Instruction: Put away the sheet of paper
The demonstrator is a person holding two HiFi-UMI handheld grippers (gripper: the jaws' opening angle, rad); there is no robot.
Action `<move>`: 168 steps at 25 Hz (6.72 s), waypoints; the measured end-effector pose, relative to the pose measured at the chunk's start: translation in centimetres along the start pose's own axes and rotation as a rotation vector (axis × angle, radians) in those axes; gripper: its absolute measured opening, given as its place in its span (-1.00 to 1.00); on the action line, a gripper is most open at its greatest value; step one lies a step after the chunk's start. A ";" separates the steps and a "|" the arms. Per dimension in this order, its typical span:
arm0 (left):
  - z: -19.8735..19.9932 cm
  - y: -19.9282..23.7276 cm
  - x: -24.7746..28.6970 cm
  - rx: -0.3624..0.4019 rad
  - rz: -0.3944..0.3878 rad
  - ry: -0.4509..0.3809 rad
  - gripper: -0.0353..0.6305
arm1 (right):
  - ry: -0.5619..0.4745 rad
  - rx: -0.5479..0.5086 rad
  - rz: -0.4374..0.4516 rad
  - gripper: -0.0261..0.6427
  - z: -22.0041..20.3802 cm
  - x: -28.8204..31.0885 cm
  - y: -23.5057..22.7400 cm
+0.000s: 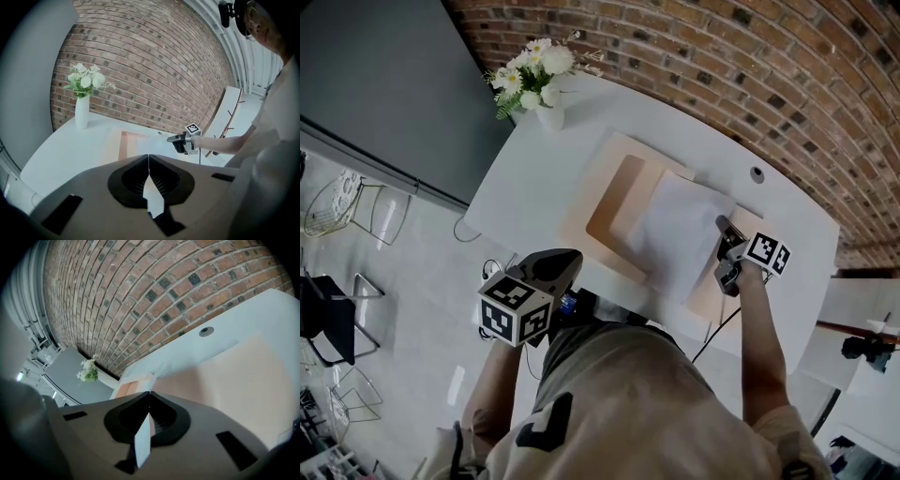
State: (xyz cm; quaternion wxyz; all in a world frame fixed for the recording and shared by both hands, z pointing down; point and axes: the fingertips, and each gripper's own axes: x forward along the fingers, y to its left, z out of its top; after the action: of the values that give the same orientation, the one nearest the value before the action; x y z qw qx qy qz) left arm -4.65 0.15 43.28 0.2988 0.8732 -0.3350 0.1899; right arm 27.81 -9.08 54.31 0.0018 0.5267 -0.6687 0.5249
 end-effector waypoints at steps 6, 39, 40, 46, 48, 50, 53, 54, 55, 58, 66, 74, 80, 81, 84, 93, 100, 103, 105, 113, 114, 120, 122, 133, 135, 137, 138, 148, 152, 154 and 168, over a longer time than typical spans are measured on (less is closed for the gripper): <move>-0.1 0.2 0.0 -0.004 0.002 -0.002 -0.84 | 0.010 0.011 0.009 -0.85 -0.4 0.5 0.3; -1.4 4.1 -0.7 -0.055 -0.051 0.016 -0.84 | 0.020 0.032 -0.028 -0.85 -1.6 5.6 3.3; -1.5 4.0 -0.6 -0.054 -0.062 0.020 -0.84 | 0.019 0.032 -0.031 -0.85 -1.7 5.7 3.4; -1.6 4.6 -0.4 -0.048 -0.093 0.030 -0.84 | 0.011 0.044 -0.035 -0.85 -2.1 6.8 4.0; -1.6 4.8 -0.5 -0.045 -0.097 0.034 -0.84 | 0.005 0.048 -0.035 -0.85 -2.1 7.1 4.2; -1.8 5.1 -0.6 -0.045 -0.099 0.042 -0.84 | 0.001 0.052 -0.035 -0.85 -2.1 7.4 4.3; -2.0 5.5 -0.7 -0.041 -0.103 0.057 -0.84 | -0.006 0.065 -0.032 -0.85 -2.3 7.9 4.5; -1.9 5.6 -0.6 -0.039 -0.107 0.061 -0.84 | -0.007 0.068 -0.031 -0.85 -2.4 8.0 4.5; -1.9 5.6 -0.6 -0.037 -0.110 0.064 -0.84 | -0.009 0.070 -0.031 -0.85 -2.4 8.2 4.5; -1.8 5.8 -0.6 -0.035 -0.116 0.070 -0.84 | -0.009 0.073 -0.027 -0.85 -2.5 8.8 4.7; -2.1 5.8 -0.4 -0.036 -0.128 0.091 -0.84 | -0.005 0.070 -0.014 -0.85 -2.5 10.0 4.9; -2.6 6.0 -0.5 -0.043 -0.120 0.104 -0.84 | 0.001 0.099 0.015 -0.85 -3.0 11.7 5.3; -3.0 6.4 -0.8 -0.055 -0.109 0.111 -0.84 | 0.003 0.095 0.035 -0.85 -3.2 12.6 6.0; -3.0 6.4 -0.9 -0.056 -0.108 0.111 -0.84 | 0.004 0.094 0.037 -0.85 -3.2 12.7 6.1; -3.0 6.5 -0.9 -0.057 -0.107 0.110 -0.84 | 0.006 0.090 0.040 -0.85 -3.2 13.1 6.1; -3.5 6.8 -1.2 -0.070 -0.093 0.116 -0.84 | 0.014 0.091 0.043 -0.85 -3.2 14.2 6.3; -3.7 6.9 -1.3 -0.076 -0.084 0.118 -0.84 | 0.022 0.087 0.051 -0.85 -3.0 14.9 6.5; -3.7 6.9 -1.4 -0.074 -0.080 0.117 -0.84 | 0.025 0.084 0.054 -0.85 -3.0 15.0 6.6; -3.8 6.9 -1.4 -0.072 -0.080 0.119 -0.84 | 0.029 0.087 0.056 -0.85 -3.1 15.0 6.5; -3.7 6.3 -1.1 -0.063 -0.081 0.122 -0.84 | 0.040 0.097 0.056 -0.85 -3.4 14.8 6.0; -3.7 6.1 -1.0 -0.062 -0.081 0.123 -0.84 | 0.036 0.109 0.065 -0.85 -3.4 14.9 6.2; -3.9 5.4 -1.1 -0.068 -0.068 0.121 -0.84 | 0.044 0.106 0.087 -0.85 -3.2 15.4 6.5; -4.0 5.3 -1.3 -0.077 -0.059 0.123 -0.84 | 0.048 0.108 0.090 -0.85 -3.3 15.5 6.4; -3.3 6.0 -1.8 -0.080 -0.013 0.105 -0.84 | 0.070 0.105 0.093 -0.85 -3.5 16.3 6.6; -3.3 6.0 -1.8 -0.076 -0.013 0.107 -0.84 | 0.071 0.104 0.094 -0.85 -3.5 16.2 6.7; -3.1 6.0 -1.7 -0.075 -0.017 0.104 -0.84 | 0.070 0.101 0.095 -0.85 -3.5 16.1 6.7; -3.1 6.0 -1.6 -0.075 -0.020 0.102 -0.84 | 0.070 0.100 0.095 -0.85 -3.5 16.2 6.8; -3.1 5.6 -1.0 -0.093 -0.042 0.100 -0.84 | 0.080 0.024 0.032 -0.85 -3.8 15.7 6.0; -2.7 5.4 -0.5 -0.081 -0.052 0.103 -0.84 | 0.075 0.023 0.016 -0.85 -3.4 15.4 5.6; -2.6 5.3 -0.5 -0.080 -0.054 0.103 -0.84 | 0.071 0.037 0.020 -0.85 -3.4 15.4 5.7; -3.0 5.4 -0.7 -0.090 -0.048 0.116 -0.84 | 0.070 0.081 0.060 -0.85 -3.5 16.1 6.6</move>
State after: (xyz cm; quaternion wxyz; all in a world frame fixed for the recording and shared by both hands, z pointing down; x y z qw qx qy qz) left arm -9.37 -0.80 47.29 0.3609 0.8542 -0.3044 0.2176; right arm 14.03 -18.59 60.22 -0.0118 0.4873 -0.6620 0.5693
